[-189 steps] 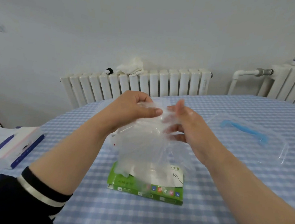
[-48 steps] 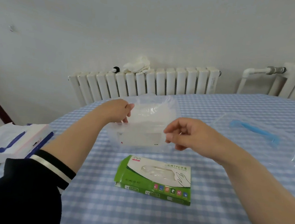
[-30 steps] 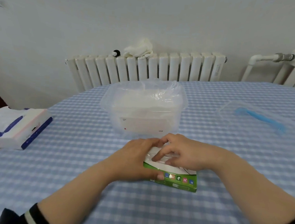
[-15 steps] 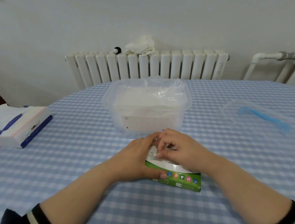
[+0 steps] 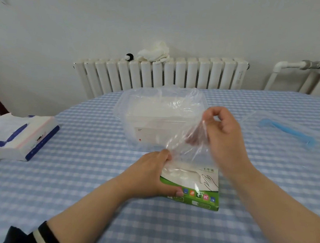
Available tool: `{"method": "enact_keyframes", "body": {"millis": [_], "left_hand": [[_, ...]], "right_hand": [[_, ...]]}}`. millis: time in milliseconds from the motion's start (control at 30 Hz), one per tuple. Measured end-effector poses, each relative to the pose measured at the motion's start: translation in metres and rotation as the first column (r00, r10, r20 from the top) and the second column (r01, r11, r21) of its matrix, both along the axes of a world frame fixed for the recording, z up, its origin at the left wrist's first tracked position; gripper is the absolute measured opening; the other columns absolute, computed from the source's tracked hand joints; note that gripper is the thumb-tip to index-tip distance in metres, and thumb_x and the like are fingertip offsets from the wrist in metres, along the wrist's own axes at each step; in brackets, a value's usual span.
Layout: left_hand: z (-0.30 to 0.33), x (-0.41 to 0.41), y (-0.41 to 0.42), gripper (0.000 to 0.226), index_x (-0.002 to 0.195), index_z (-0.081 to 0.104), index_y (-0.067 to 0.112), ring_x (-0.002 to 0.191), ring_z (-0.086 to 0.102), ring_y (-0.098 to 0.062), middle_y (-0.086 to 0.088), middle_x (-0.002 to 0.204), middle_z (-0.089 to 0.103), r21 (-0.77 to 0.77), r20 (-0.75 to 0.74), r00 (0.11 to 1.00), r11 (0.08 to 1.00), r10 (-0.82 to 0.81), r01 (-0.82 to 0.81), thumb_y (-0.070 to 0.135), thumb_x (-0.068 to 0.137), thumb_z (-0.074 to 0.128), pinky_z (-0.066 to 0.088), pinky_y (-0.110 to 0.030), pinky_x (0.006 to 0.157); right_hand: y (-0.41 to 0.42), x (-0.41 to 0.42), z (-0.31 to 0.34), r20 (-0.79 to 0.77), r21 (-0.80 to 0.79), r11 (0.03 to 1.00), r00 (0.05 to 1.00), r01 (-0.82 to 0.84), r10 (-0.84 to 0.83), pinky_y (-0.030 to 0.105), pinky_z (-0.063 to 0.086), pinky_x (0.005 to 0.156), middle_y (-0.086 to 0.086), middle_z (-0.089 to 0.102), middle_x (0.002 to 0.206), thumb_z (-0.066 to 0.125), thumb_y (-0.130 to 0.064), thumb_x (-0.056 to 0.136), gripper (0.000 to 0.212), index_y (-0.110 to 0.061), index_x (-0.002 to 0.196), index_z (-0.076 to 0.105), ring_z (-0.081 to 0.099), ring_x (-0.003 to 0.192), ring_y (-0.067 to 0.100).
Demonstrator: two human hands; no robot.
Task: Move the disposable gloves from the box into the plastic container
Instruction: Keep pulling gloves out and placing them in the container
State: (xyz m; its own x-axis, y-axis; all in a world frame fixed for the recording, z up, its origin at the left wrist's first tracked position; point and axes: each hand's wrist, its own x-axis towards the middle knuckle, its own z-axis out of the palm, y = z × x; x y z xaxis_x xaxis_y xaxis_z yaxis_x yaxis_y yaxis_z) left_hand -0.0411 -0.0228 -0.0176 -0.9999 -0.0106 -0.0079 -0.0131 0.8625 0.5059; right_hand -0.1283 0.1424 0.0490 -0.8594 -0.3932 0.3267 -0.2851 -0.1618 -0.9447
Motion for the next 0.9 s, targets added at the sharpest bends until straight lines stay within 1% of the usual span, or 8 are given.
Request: {"method": "enact_keyframes", "body": {"millis": [133,300,367,434,500,567,667,901], "left_hand": [[0.004,0.001,-0.001,0.075,0.126,0.047,0.037,0.108,0.050,0.002,0.023,0.117,0.054,0.092,0.038,0.999,0.996,-0.027,0.023,0.064,0.062,0.077,0.044,-0.024,0.093],[0.015,0.008,-0.002,0.083,0.128,0.056,0.029,0.116,0.057,-0.002,0.013,0.124,0.063,0.503,-0.061,0.997,0.864,0.041,-0.004,0.085,0.068,0.047,0.043,-0.022,0.098],[0.022,0.005,0.000,0.112,0.134,0.054,0.013,0.126,0.054,-0.014,-0.001,0.133,0.061,0.748,-0.091,0.993,0.663,0.077,0.017,0.097,0.062,0.034,0.038,-0.028,0.108],[0.031,0.004,0.002,0.119,0.141,0.043,0.004,0.132,0.050,-0.026,-0.016,0.139,0.055,0.948,-0.066,0.997,0.315,0.040,0.051,0.091,0.062,0.033,0.034,-0.040,0.114],[0.037,0.006,0.004,0.099,0.142,0.044,0.004,0.129,0.053,-0.029,-0.018,0.139,0.054,0.999,-0.035,0.999,0.028,-0.028,0.036,0.076,0.075,0.048,0.043,-0.040,0.107],[0.044,0.007,0.002,0.064,0.132,0.056,0.003,0.108,0.067,-0.026,-0.019,0.126,0.063,0.998,-0.029,0.999,-0.060,-0.038,0.027,0.040,0.082,0.074,0.056,-0.034,0.086],[0.060,0.001,0.000,0.043,0.120,0.063,0.006,0.077,0.072,-0.018,-0.015,0.101,0.073,0.988,0.017,0.993,0.149,0.121,-0.035,0.002,0.078,0.073,0.060,-0.027,0.069],[0.110,-0.012,-0.007,0.036,0.107,0.069,0.006,0.090,0.072,-0.022,-0.009,0.106,0.074,0.791,-0.007,0.982,0.602,0.189,-0.110,0.024,0.076,0.068,0.059,-0.032,0.081]], "right_hand": [[0.009,0.001,0.024,0.235,-0.114,0.993,0.971,-0.006,0.033,0.033,0.057,0.055,0.014,0.072,0.071,0.048,-0.024,0.101,0.022,-0.008,0.087,0.053,0.070,0.060,0.023],[0.010,0.000,0.024,0.445,-0.139,0.983,0.878,-0.124,0.174,0.029,0.054,0.052,0.016,0.074,0.086,0.044,-0.026,0.103,0.031,0.000,0.096,0.060,0.071,0.065,0.022],[0.009,-0.002,0.023,0.486,-0.112,0.977,0.847,-0.184,0.215,0.029,0.055,0.052,0.016,0.075,0.089,0.043,-0.025,0.103,0.033,0.004,0.108,0.059,0.072,0.069,0.021],[0.009,-0.003,0.022,0.519,-0.089,0.967,0.817,-0.240,0.251,0.035,0.059,0.059,0.019,0.073,0.096,0.045,-0.026,0.102,0.041,0.011,0.115,0.057,0.071,0.078,0.024],[0.012,-0.003,0.021,0.565,-0.082,0.948,0.770,-0.306,0.297,0.042,0.058,0.076,0.025,0.070,0.104,0.048,-0.027,0.099,0.051,0.019,0.120,0.052,0.067,0.089,0.031],[0.013,-0.001,0.024,0.607,-0.109,0.922,0.710,-0.372,0.358,0.038,0.058,0.076,0.025,0.067,0.106,0.050,-0.025,0.097,0.047,0.016,0.122,0.052,0.070,0.085,0.028],[0.015,-0.007,0.021,0.641,-0.147,0.908,0.662,-0.391,0.389,0.032,0.056,0.057,0.018,0.065,0.091,0.050,-0.017,0.097,0.021,-0.001,0.106,0.061,0.071,0.067,0.022],[0.011,-0.009,0.021,0.593,-0.027,0.899,0.717,-0.437,0.367,0.031,0.056,0.054,0.019,0.073,0.080,0.045,-0.018,0.099,0.021,-0.011,0.080,0.052,0.069,0.056,0.022]]}}
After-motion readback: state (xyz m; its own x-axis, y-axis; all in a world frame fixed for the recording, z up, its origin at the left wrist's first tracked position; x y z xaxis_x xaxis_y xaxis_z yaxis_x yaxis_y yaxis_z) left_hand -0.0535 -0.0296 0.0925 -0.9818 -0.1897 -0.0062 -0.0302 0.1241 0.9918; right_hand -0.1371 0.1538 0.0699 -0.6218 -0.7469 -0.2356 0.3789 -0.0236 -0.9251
